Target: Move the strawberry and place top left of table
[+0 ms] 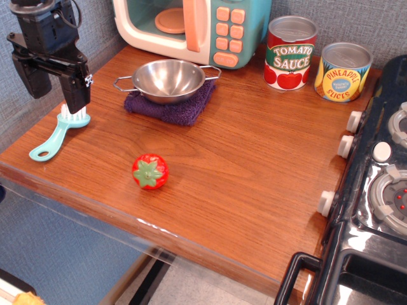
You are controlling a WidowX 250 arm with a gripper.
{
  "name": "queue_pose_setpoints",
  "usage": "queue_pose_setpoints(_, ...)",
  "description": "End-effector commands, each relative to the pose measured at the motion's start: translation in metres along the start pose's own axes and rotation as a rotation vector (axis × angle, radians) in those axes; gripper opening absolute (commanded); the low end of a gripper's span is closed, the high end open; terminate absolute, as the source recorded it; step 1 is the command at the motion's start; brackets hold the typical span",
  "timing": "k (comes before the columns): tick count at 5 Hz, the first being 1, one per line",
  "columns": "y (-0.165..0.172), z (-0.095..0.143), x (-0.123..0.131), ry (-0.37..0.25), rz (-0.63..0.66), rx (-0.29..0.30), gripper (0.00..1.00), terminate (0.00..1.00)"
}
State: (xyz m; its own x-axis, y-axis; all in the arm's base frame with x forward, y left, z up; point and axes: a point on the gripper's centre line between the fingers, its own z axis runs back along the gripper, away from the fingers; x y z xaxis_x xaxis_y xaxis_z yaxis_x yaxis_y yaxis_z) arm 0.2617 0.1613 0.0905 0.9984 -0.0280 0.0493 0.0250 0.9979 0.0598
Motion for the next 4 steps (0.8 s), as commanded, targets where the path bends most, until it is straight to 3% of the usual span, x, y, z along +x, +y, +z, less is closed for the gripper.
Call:
queue_pose_setpoints(1,0.0,0.0,0.0,0.0,0.0,0.0,1.0,0.0)
queue_pose_setpoints(4,-0.096,0.011,-0.006,-0.026,-0.174,-0.045,1.0,0.0)
